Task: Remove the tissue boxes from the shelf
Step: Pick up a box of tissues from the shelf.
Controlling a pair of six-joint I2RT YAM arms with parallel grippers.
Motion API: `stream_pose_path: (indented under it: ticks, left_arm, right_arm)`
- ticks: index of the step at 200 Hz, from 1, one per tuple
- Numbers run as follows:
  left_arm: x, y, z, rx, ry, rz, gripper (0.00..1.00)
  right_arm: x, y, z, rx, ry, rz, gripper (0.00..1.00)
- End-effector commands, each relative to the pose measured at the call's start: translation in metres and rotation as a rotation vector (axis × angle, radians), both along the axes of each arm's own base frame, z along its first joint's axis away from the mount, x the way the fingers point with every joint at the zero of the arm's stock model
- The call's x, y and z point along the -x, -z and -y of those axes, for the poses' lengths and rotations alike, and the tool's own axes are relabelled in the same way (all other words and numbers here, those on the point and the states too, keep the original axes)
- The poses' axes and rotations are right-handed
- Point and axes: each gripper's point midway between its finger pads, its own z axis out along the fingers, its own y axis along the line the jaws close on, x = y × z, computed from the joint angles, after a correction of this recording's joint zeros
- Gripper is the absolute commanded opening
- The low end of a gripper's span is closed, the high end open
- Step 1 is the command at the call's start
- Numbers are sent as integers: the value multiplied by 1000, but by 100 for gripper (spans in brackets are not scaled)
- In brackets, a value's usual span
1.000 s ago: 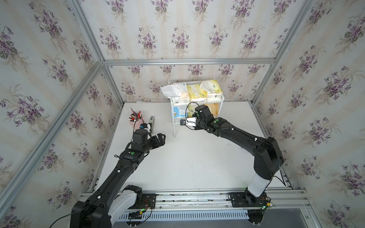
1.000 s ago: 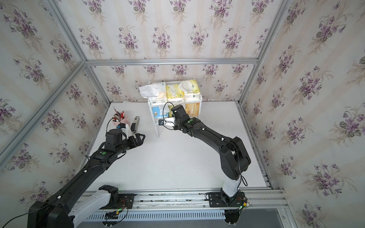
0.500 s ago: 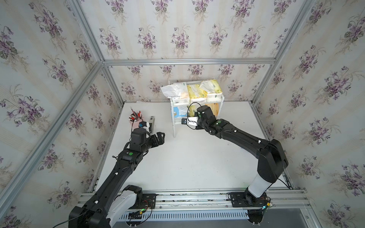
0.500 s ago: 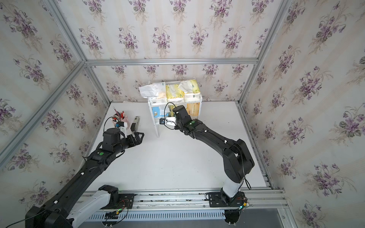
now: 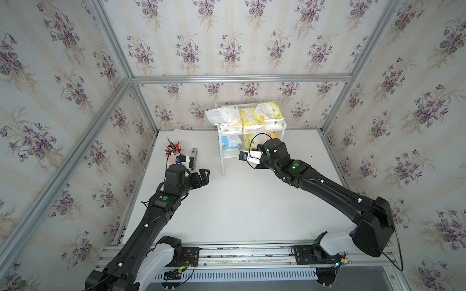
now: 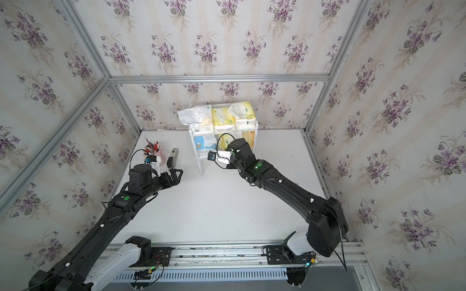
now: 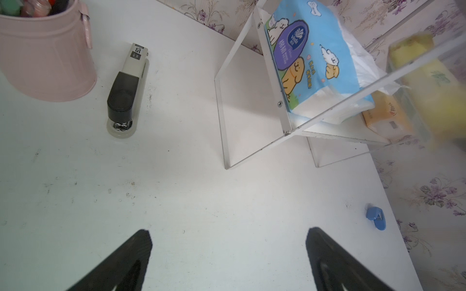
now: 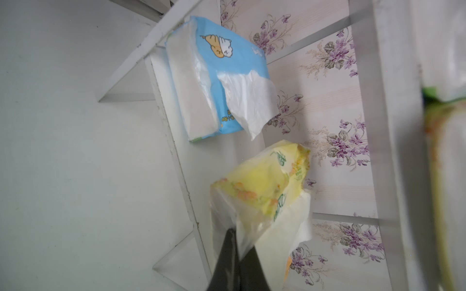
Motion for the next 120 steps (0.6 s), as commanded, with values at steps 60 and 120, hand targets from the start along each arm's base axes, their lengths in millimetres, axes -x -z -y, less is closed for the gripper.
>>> stream_pose_path:
  ticks: [60,120]
  left_arm:
    - [1,-11,-27,-62,-142,25,100]
    - [9,-18,-51,-116,-258,21,99]
  right_arm:
    - [120,0,-20,-246,-75,-163,0]
    - [159,50,-71,-239,-40,-362,0]
